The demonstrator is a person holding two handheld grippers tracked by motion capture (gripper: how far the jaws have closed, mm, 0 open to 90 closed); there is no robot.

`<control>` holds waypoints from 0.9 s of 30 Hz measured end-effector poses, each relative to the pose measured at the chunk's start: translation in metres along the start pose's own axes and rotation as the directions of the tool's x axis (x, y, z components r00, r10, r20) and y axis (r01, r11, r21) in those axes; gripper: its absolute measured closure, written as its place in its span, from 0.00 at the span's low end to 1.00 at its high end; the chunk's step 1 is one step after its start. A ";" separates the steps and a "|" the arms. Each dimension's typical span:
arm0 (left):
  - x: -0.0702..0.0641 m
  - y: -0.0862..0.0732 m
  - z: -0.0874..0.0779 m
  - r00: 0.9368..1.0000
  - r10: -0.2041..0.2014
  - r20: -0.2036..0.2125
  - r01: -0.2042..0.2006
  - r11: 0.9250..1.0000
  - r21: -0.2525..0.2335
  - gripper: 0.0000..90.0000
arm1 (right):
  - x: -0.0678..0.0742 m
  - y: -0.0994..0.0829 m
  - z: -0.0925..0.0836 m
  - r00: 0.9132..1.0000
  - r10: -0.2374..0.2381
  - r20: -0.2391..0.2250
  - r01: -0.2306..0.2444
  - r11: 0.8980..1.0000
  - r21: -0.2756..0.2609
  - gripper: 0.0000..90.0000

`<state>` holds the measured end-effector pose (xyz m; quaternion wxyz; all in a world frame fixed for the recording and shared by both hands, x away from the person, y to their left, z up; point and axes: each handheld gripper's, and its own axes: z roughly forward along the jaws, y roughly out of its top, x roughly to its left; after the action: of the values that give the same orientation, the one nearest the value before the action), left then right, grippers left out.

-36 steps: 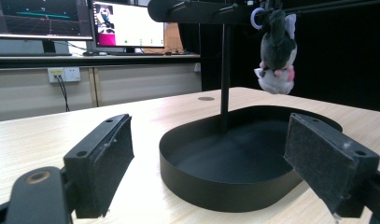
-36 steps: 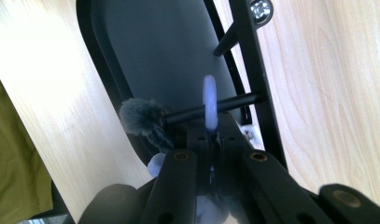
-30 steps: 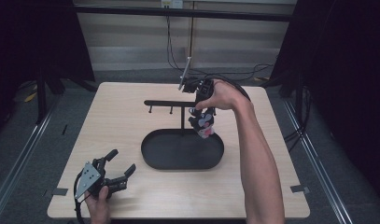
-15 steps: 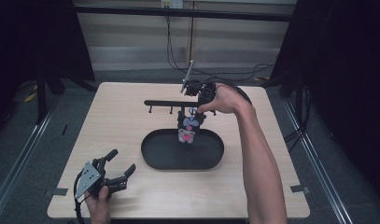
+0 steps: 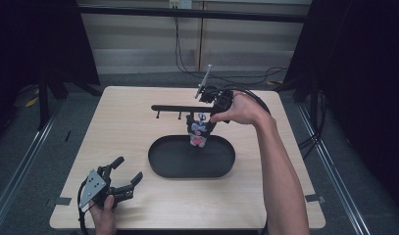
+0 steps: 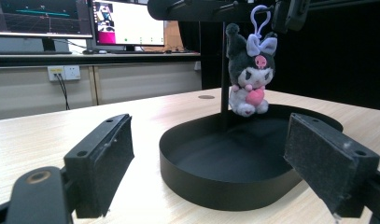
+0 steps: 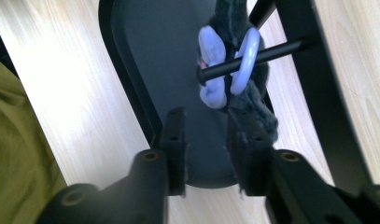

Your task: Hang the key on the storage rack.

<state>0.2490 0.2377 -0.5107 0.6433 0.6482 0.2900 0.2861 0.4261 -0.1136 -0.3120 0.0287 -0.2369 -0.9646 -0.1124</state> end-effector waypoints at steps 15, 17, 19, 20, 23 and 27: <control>0.000 0.000 0.000 1.000 -0.006 0.000 0.006 1.000 0.001 0.17 | 0.021 -0.021 0.002 0.998 0.066 -0.023 -0.069 0.980 -0.185 0.44; 0.000 0.000 0.000 1.000 -0.008 -0.001 0.008 1.000 0.002 0.17 | 0.026 -0.025 0.004 0.998 0.062 -0.024 -0.066 0.977 -0.204 0.42; 0.000 0.000 0.000 1.000 -0.008 -0.001 0.008 1.000 0.001 0.17 | 0.030 -0.029 0.006 0.998 0.049 -0.036 -0.055 0.974 -0.219 0.38; 0.000 0.000 0.000 1.000 -0.008 -0.001 0.008 1.000 0.001 0.17 | 0.031 -0.031 0.007 0.998 0.051 -0.044 -0.060 0.973 -0.224 0.36; 0.000 0.000 0.000 1.000 0.003 0.002 -0.003 1.000 0.004 0.17 | 0.033 -0.037 0.009 0.997 0.069 -0.023 -0.073 0.966 -0.249 0.28; 0.000 0.000 0.000 1.000 -0.002 0.003 0.002 1.000 0.003 0.17 | 0.035 -0.047 0.012 0.997 0.074 -0.023 -0.077 0.945 -0.317 0.24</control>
<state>0.2491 0.2375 -0.5105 0.6431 0.6491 0.2903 0.2842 0.3733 -0.1351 -0.3294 -0.0006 -0.2744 -0.9240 -0.2664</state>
